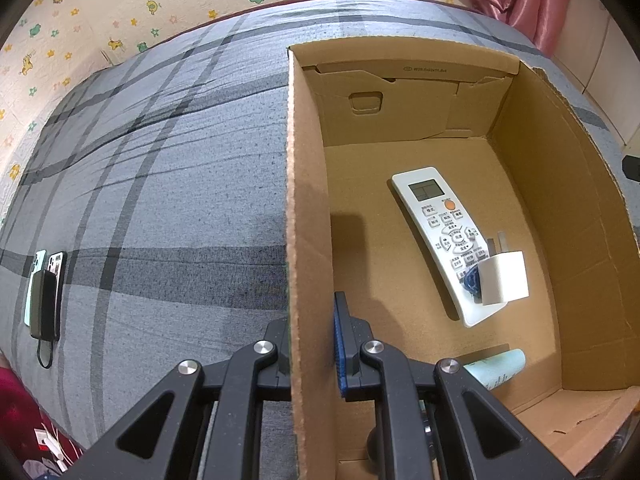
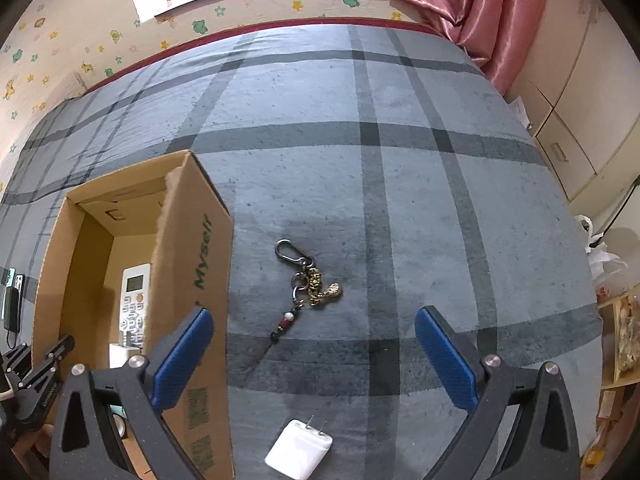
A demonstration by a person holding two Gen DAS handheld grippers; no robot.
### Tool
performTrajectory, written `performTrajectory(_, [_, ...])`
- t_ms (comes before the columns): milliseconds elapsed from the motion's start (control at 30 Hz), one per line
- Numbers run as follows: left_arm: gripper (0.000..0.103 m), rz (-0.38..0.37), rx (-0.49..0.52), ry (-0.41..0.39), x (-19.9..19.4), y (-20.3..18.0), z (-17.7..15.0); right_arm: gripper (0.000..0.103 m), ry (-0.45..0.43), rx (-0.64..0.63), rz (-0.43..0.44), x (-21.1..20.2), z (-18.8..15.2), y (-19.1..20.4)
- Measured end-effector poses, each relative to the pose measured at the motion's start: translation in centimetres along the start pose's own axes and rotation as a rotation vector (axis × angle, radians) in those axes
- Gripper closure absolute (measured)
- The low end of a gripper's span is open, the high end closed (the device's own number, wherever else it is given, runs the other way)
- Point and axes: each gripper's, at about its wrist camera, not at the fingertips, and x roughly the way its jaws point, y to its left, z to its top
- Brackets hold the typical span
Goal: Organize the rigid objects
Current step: 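Move the right gripper out of the box toward the gold keychain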
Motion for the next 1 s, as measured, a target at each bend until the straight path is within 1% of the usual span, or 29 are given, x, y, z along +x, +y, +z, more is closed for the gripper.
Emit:
performTrajectory(200, [0.09,0.0,-0.004,0.005,0.1,0.0,0.1,0.0,0.02,0.005,0.005,1.4,0.5,-0.8])
performTrajectory(367, [0.09,0.001,-0.001,0.003,0.1,0.1,0.1,0.0,0.049,0.006,0.005,3.6,0.7,-1.1])
performTrajectory(767, [0.09,0.012,0.004,0.006,0.2,-0.2,0.1,0.0,0.111,-0.011,-0.013,9.0,1.5,-1.0])
performTrajectory(1000, [0.09,0.01,-0.001,0.005,0.2,-0.2,0.1,0.0,0.134,-0.017,-0.012,10.9,1.5,-0.7])
